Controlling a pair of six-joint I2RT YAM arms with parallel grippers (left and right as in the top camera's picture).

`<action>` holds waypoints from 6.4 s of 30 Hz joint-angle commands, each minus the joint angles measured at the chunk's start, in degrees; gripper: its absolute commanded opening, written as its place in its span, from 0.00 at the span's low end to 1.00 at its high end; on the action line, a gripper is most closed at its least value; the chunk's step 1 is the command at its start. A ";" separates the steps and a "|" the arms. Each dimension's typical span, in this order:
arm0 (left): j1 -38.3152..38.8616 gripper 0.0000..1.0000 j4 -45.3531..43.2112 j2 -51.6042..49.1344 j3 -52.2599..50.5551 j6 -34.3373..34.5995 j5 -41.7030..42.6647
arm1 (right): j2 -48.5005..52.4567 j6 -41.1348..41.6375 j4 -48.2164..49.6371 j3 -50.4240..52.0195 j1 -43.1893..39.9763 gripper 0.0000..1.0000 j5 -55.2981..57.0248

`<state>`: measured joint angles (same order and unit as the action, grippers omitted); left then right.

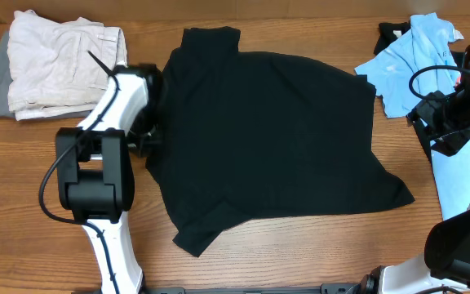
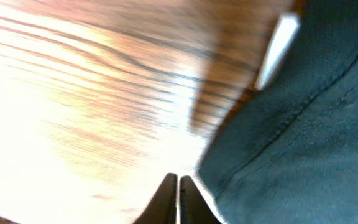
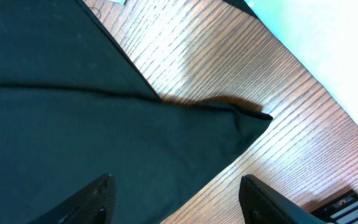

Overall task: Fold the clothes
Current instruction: 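Release the shirt and raise the left gripper away to the left, then move the left gripper to the shirt's lower left hem and grasp it, then move the right gripper to the shirt's lower right hem and grasp it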

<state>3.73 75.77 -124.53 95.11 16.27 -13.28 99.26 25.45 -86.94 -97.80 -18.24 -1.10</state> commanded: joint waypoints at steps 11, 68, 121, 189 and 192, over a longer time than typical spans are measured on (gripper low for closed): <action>-1.22 0.30 17.20 0.15 26.97 1.31 1.40 | -3.28 -0.22 0.09 0.33 0.17 0.75 -1.16; 22.56 0.84 -12.44 41.70 -42.47 4.04 32.20 | -33.09 -3.43 0.24 28.50 0.20 1.00 -6.95; 22.67 0.71 -29.29 27.80 -42.77 -12.26 36.22 | -22.36 4.57 21.77 43.21 0.13 1.00 -7.56; 22.67 0.04 -25.14 27.32 -42.80 -7.28 37.07 | -9.29 13.09 35.10 50.23 -7.02 0.63 3.17; 22.67 0.04 -24.98 27.32 -42.80 -7.28 37.09 | -7.69 13.09 35.30 50.23 -7.02 0.62 3.19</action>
<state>25.96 50.46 -96.66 52.80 8.64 23.40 90.24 39.20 -52.03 -48.14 -25.10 1.10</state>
